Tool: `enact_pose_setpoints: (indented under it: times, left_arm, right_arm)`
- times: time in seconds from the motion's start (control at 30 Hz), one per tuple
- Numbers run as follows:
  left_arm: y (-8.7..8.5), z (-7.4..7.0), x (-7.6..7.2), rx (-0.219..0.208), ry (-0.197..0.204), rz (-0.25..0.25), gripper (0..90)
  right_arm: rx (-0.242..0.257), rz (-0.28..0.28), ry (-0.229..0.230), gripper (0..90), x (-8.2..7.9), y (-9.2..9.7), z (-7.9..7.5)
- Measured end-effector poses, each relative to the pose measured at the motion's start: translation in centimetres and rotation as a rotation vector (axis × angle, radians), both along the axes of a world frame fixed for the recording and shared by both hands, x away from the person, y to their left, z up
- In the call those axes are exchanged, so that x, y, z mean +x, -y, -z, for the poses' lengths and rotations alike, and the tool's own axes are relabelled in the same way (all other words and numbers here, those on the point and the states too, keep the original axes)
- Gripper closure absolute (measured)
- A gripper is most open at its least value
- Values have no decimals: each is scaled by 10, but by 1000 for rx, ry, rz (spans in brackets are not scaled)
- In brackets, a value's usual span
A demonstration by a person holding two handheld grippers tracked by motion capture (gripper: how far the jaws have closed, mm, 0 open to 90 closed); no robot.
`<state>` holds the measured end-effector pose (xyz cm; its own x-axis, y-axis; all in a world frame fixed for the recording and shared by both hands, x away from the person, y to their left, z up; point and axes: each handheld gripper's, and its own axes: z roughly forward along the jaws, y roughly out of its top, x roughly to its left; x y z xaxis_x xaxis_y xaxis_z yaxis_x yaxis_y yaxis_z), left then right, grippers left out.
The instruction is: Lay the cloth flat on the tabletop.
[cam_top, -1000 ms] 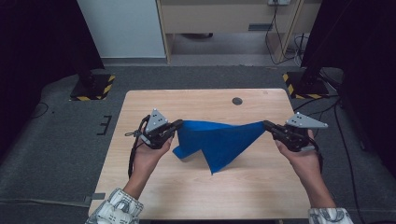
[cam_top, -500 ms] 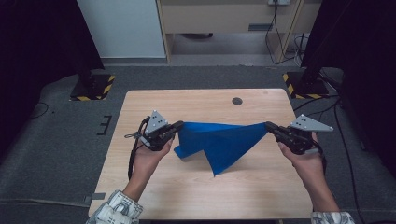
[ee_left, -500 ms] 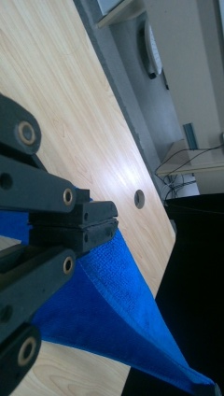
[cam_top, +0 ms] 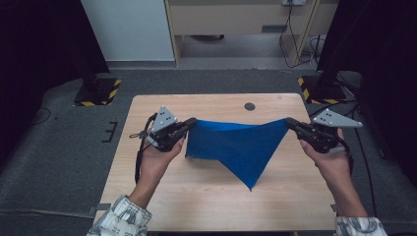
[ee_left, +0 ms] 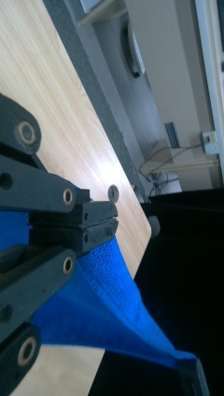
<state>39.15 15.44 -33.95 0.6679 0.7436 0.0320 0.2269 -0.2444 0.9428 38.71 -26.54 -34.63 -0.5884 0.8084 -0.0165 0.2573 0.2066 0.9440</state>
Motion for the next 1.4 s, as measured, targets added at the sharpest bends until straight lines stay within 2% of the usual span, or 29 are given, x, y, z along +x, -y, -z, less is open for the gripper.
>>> enact_pose_setpoints:
  times: [0.03, 0.07, 0.1, 0.13, 0.17, 0.2, 0.23, 0.27, 0.4, 0.47, 0.83, 1.17, 1.23, 1.3, 1.4]
  left_arm:
    - [2, 1, 7, 11, -2, -7, 892]
    - [2, 1, 7, 11, -2, -7, 892]
    - [6, 5, 20, 23, -7, -15, 892]
    - [8, 8, 27, 29, -10, -19, 892]
    - [8, 8, 27, 29, -10, -19, 892]
    - [11, 12, 35, 38, -16, -22, 892]
    - [17, 22, 50, 68, -35, -34, 892]
    - [17, 22, 50, 68, -35, -34, 892]
    - [22, 37, 69, 103, -61, -50, 892]
    - [24, 48, 80, 108, -92, -66, 892]
    - [22, 71, 107, 108, -157, -111, 892]
    - [15, 82, 119, 110, -187, -134, 891]
    - [13, 87, 124, 114, -197, -142, 891]
    - [10, 97, 134, 124, -228, -156, 891]
    - [8, 104, 140, 133, -242, -162, 891]
  right_arm:
    - [-4, 4, -15, 876, 6, -1, 2]
    - [-4, 4, -15, 876, 6, -1, 2]
    - [-22, 14, -32, 876, 20, -3, 9]
    - [-27, 17, -43, 876, 27, -4, 13]
    - [-27, 17, -43, 876, 27, -4, 13]
    - [-30, 20, -56, 876, 33, -5, 18]
    - [-41, 27, -75, 876, 44, -8, 28]
    - [-41, 27, -75, 876, 44, -8, 28]
    - [-68, 44, -122, 876, 64, -16, 50]
    - [-81, 55, -143, 875, 72, -17, 59]
    - [-80, 88, -215, 874, 97, -21, 90]
    - [-82, 85, -228, 869, 104, -31, 99]
    - [-88, 86, -244, 865, 111, -34, 103]
    - [-92, 89, -253, 866, 117, -36, 107]
    - [-94, 94, -265, 866, 123, -37, 112]
